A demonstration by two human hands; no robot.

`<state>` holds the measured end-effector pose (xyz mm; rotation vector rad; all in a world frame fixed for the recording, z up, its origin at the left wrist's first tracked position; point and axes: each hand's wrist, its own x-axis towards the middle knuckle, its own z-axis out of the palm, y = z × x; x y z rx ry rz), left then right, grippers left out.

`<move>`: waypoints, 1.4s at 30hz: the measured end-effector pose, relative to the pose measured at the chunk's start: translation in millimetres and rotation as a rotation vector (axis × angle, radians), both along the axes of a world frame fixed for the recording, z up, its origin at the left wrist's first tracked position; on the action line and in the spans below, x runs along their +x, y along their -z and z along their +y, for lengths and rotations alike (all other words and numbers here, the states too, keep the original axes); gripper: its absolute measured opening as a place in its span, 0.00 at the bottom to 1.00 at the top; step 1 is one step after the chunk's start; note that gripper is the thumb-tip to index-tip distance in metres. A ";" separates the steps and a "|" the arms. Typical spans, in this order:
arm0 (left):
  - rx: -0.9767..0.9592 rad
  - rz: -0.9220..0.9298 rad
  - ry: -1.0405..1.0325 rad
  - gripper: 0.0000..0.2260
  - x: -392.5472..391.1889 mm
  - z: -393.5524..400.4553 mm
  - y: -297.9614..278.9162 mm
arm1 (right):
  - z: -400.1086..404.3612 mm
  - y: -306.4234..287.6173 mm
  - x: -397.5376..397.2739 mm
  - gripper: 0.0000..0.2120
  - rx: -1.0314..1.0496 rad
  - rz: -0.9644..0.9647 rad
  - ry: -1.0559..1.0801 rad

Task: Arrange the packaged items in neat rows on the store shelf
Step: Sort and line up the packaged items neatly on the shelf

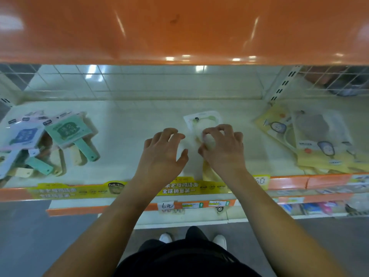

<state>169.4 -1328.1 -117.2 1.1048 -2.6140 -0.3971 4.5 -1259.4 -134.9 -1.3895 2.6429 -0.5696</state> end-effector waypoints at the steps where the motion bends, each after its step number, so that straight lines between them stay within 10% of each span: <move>1: 0.000 -0.003 0.025 0.17 -8.6 3.5 -0.3 | 8.1 0.9 -5.3 0.19 -0.031 0.024 0.016; 26: 0.005 0.002 0.307 0.18 -207.9 77.6 -13.9 | 117.8 -13.1 -173.5 0.15 -0.273 0.150 0.262; 34: 0.005 -0.013 0.215 0.18 -220.4 84.8 -11.5 | 100.9 8.2 -205.3 0.26 0.210 0.076 0.062; 42: 0.029 -0.024 0.121 0.18 -220.4 89.8 -4.2 | 104.3 7.3 -208.3 0.30 0.141 0.020 -0.011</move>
